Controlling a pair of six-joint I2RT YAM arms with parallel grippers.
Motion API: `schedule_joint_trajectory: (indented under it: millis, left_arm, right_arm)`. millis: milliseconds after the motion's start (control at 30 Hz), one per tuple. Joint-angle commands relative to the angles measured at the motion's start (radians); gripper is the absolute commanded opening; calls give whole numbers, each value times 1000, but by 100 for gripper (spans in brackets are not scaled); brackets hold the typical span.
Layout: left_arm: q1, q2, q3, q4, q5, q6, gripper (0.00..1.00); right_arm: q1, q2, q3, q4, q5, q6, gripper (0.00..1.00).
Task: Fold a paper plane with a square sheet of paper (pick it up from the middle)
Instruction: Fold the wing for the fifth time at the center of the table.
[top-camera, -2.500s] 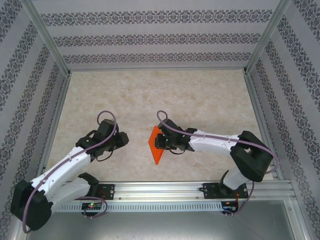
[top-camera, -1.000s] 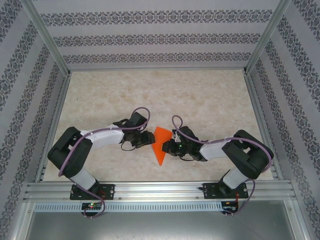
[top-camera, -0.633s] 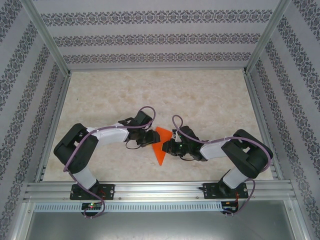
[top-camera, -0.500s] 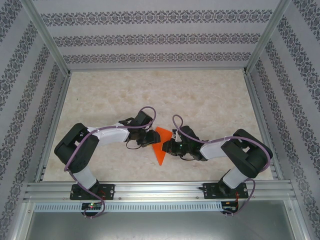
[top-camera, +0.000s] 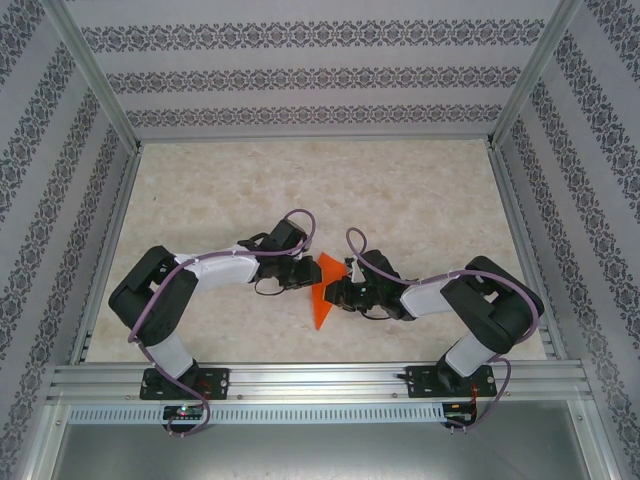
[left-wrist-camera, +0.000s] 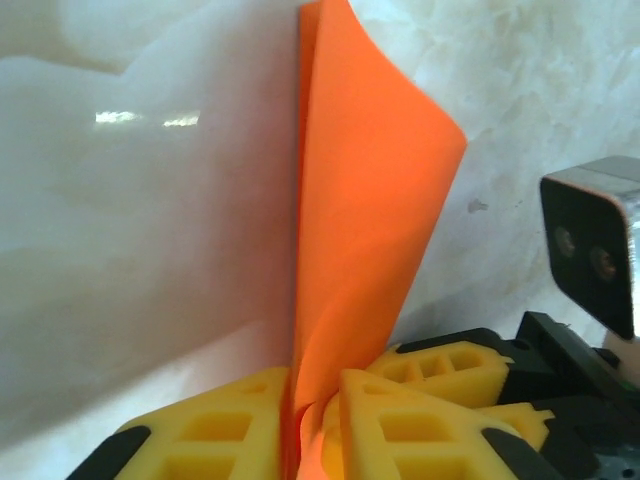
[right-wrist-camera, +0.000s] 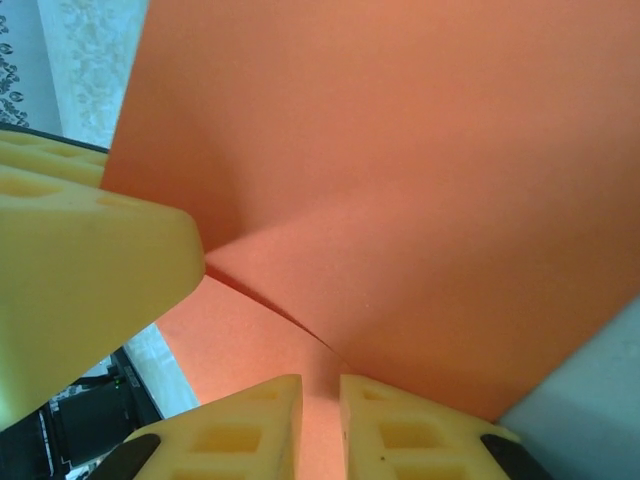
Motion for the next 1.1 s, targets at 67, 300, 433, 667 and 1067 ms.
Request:
schedule_joint_trajectory:
  millis: [67, 300, 433, 667, 1067]
  left_arm:
    - [12, -1, 30, 0, -12, 37, 6]
    - [-1, -90, -122, 150, -131, -131, 0]
    - [-21, -159, -195, 179, -224, -192, 0]
    - [-45, -239, -248, 185, -328, -261, 0]
    - [-67, -242, -252, 172, -368, -292, 0]
  right_arm:
    - [-11, 1, 7, -134, 82, -46, 22]
    - [25, -92, 101, -328, 176, -74, 27]
    - [39, -89, 155, -365, 183, -75, 26]
    - [63, -68, 222, -414, 191, -84, 19]
    - [91, -50, 230, -362, 183, -51, 14]
